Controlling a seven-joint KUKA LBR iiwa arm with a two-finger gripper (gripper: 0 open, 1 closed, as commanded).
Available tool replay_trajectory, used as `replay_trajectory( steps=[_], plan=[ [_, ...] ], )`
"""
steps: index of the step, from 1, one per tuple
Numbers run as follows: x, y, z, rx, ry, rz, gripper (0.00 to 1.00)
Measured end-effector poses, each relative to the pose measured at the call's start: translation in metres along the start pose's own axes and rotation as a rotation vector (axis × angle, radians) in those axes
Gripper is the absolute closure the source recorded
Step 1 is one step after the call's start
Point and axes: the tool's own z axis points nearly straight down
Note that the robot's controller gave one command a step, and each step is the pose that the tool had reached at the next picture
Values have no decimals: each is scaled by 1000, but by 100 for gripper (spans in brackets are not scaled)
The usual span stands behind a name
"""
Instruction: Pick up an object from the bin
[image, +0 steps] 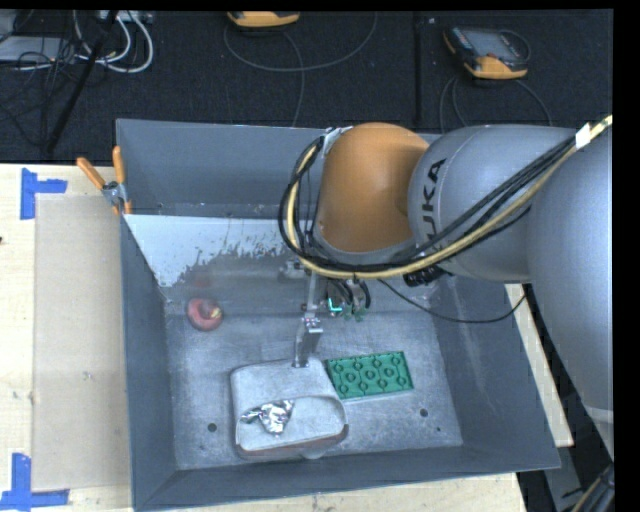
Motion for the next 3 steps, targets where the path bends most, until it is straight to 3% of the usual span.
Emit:
replay_trajectory(
  steps=[1,2,3],
  plan=[
    [63,0,38,-8,-37,77,0],
    [66,8,41,-13,-38,155,0],
    [73,10,42,-9,1,153,100]
  ],
)
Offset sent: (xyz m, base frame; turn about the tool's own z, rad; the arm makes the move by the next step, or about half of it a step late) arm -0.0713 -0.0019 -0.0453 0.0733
